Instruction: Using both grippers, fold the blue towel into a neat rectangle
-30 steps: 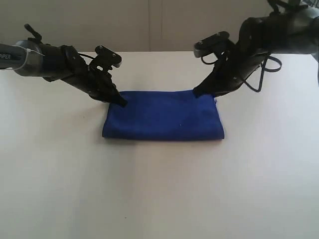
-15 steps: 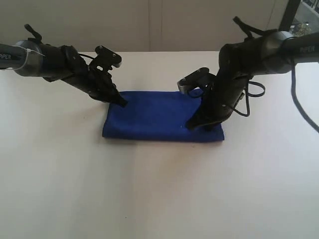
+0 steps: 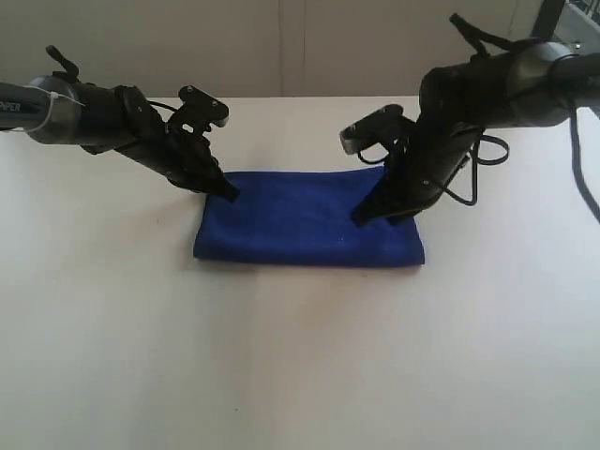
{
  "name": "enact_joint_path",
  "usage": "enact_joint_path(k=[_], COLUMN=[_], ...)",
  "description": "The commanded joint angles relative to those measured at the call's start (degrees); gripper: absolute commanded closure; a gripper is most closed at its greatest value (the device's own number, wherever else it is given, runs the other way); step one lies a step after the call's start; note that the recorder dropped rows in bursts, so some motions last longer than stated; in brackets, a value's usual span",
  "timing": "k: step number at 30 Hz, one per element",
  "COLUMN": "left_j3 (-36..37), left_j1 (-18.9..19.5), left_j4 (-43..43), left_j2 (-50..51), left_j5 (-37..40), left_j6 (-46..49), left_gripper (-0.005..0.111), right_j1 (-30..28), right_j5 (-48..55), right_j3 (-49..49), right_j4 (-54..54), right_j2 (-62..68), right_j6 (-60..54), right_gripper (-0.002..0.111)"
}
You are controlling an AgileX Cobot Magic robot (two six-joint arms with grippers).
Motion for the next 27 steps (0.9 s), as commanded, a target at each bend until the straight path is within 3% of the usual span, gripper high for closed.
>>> enact_joint_path(k=[1, 10, 16, 21, 27], left_j3=[0.23, 0.23, 0.23, 0.23, 0.23], left_j1=[0.18, 0.18, 0.18, 0.18, 0.18], left_j4=[0.0, 0.0, 0.0, 0.0, 0.0], left_j2=[0.98, 0.98, 0.98, 0.98, 0.98], left_j5=[1.6, 1.6, 1.81, 1.81, 1.91], left_j6=[0.13, 0.57, 0.63, 0.77, 0.77], left_gripper=[0.107, 0.107, 0.107, 0.107, 0.107], right_j1=[0.25, 0.92, 0.92, -0.07, -2.8], right_j5=[-6.54, -12.1, -12.74, -17.78, -20.0], right_j3=[0.15, 0.15, -0.68, -0.68, -0.57], right_j4=[7.75, 9.01, 8.5, 8.5, 7.52], right_j2=[-1.03, 5.99, 1.8, -0.42, 6.41], right_j6=[-4.44, -7.15, -6.5, -5.42, -5.42], right_gripper=[0.108, 0.108, 0.108, 0.108, 0.108])
